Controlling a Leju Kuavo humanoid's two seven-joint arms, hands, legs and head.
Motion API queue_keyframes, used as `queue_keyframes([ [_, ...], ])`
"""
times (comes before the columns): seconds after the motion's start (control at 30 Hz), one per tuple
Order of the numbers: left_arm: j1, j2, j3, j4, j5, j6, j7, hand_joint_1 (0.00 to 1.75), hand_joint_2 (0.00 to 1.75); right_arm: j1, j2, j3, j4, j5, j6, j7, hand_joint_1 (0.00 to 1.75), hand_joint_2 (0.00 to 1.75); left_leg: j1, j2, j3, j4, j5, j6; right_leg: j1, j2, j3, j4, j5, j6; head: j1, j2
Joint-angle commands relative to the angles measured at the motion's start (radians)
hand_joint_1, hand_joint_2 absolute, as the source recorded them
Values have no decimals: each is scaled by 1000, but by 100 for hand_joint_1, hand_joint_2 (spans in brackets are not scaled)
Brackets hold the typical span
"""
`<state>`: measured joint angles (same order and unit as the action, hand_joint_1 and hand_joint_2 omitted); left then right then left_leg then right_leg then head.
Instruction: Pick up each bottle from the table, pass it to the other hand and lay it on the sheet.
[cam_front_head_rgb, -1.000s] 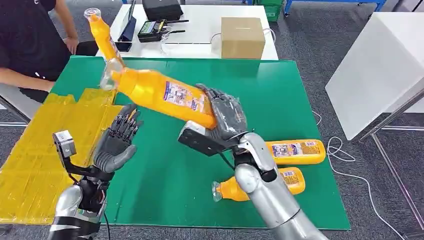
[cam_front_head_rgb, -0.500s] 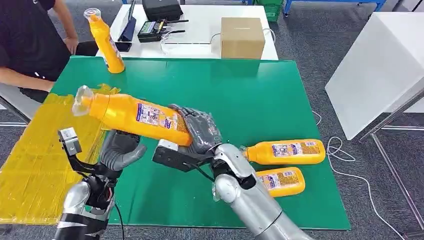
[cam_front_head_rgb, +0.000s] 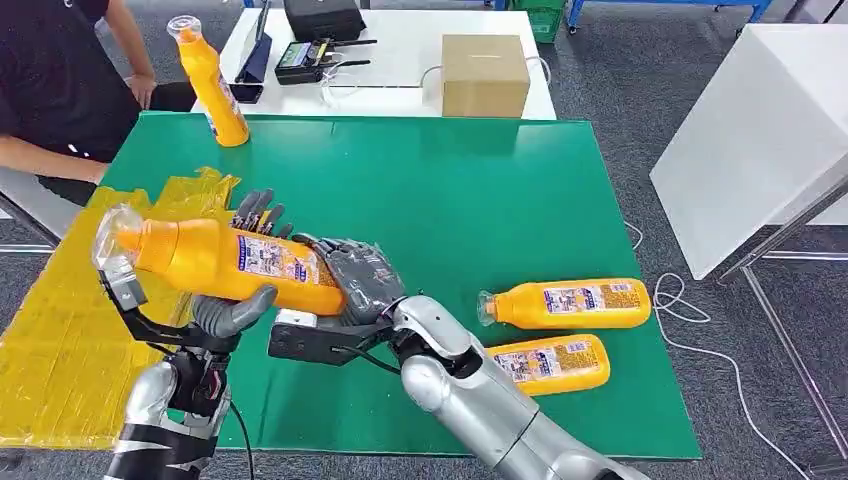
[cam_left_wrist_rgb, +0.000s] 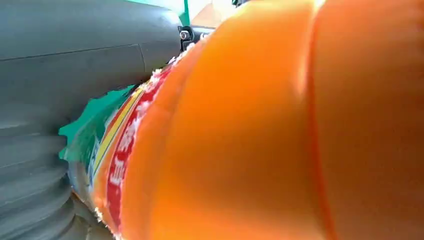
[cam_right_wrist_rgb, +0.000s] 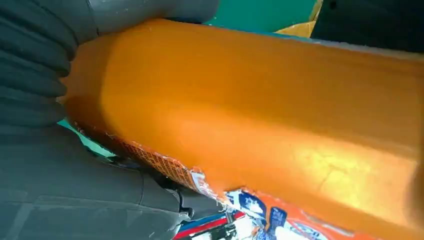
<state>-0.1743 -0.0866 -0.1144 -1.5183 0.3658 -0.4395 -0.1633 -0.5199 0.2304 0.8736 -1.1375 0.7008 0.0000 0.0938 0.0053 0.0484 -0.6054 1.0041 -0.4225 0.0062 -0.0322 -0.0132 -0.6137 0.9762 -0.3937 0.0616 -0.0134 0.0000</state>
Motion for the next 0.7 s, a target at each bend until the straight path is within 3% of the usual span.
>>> queue_keyframes([
  [0.03, -82, -17, -18, 65, -8, 10, 8, 0, 175, -10, -24, 187, 92, 11, 54, -28, 175, 175, 3, -9, 5, 0, -1, -1, 3, -4, 7, -1, -2, -4, 0, 0],
  [0.27, -78, -21, -14, 59, -8, 11, 6, 0, 175, -12, -32, 191, 82, 4, 54, -26, 175, 175, 1, -6, 2, -1, 0, 0, 1, -4, 3, -1, -1, -3, 0, 0],
  [0.3, -74, -26, -9, 52, -12, 18, -3, 143, 175, -11, -36, 193, 80, -1, 52, -23, 175, 175, 3, -9, 4, 0, -1, 0, 2, -4, 6, -1, -1, -4, 0, 0],
  [0.33, -72, -28, -6, 50, -11, 18, -5, 175, 175, -11, -38, 193, 80, -5, 51, -21, 175, 175, 2, -7, 2, 0, 0, 0, 2, -3, 4, -1, -1, -3, 0, 0],
  [0.7, -54, -38, 19, 33, -3, 10, -18, 175, 175, 11, -62, 164, 83, -17, 35, -15, 175, 175, 2, -9, 3, -1, 0, 0, 2, -5, 5, -2, -1, -3, 0, 0],
])
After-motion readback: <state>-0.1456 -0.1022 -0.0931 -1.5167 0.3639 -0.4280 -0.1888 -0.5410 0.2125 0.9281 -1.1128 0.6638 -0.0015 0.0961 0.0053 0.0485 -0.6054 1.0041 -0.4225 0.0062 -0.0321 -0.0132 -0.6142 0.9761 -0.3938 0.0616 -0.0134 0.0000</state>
